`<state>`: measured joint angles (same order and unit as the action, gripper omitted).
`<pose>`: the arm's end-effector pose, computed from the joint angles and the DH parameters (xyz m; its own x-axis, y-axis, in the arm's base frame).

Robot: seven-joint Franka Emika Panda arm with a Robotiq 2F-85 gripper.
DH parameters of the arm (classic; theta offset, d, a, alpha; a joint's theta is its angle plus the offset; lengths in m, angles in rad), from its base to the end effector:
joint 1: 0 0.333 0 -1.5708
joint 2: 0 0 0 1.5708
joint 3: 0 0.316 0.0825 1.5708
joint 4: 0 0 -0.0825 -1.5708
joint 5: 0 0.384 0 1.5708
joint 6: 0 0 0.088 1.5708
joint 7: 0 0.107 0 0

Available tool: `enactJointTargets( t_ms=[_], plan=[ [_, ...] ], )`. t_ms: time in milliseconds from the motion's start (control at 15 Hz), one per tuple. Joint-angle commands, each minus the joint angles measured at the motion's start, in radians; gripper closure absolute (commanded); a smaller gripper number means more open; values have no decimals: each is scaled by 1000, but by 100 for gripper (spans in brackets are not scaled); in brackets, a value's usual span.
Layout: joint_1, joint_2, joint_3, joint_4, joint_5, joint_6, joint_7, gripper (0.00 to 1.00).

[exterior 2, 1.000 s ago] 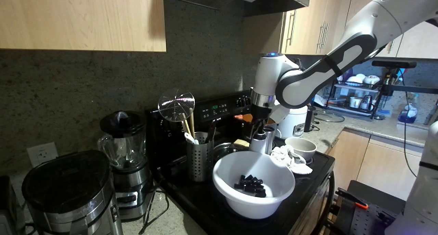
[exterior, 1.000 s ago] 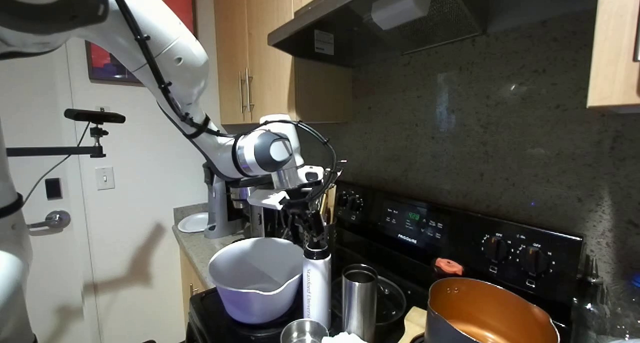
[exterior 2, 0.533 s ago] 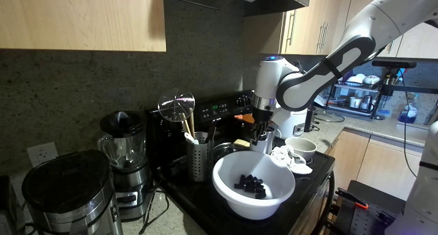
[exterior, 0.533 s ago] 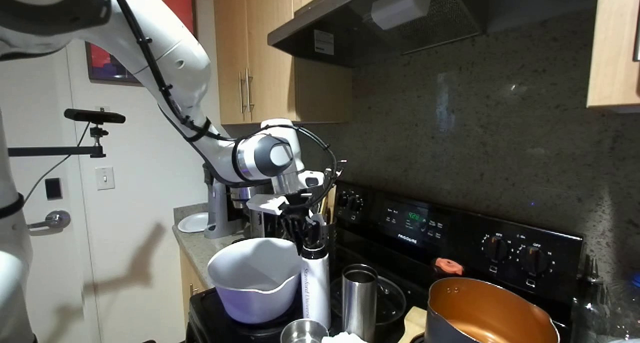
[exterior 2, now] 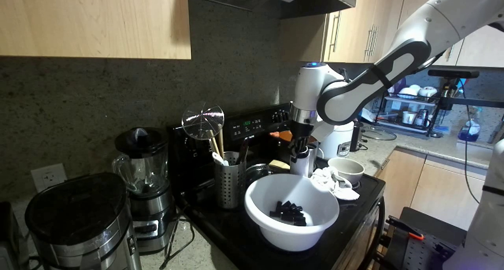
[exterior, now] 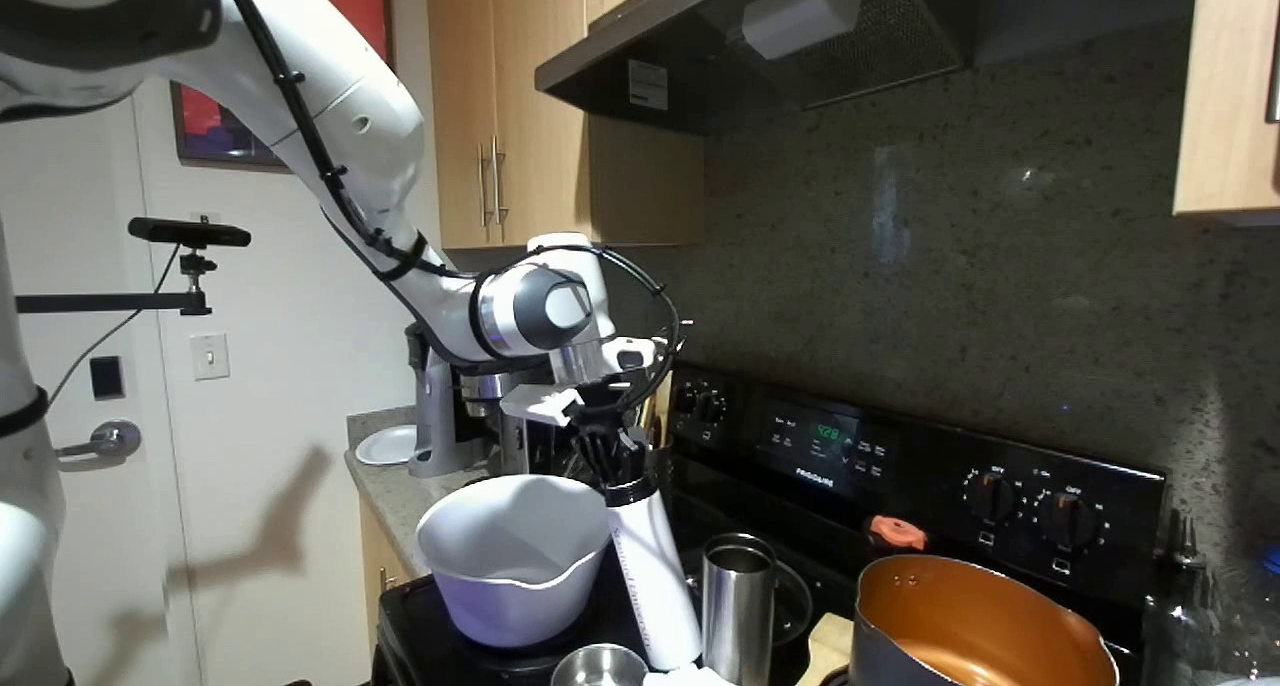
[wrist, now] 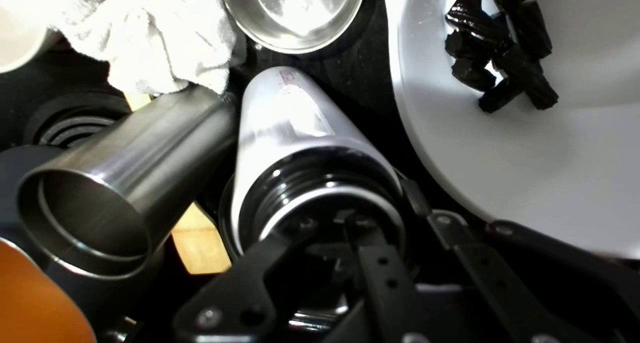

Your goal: Move white flask to the back of the stove

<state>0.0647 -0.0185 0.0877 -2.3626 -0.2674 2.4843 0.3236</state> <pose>0.5049 0.0787 0.3475 0.9839 0.0418 0.1736 0.0168 -0.9896 0.1428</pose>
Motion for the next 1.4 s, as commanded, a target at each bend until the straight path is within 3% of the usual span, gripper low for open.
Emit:
enactJointTargets(
  t_ms=[0,467,1333],
  plan=[
    [9,-19,4,51,34,-49,17,97],
    [21,16,9,184,230,-104,-2,97],
    [42,328,-14,563,332,-78,108,97]
  ],
)
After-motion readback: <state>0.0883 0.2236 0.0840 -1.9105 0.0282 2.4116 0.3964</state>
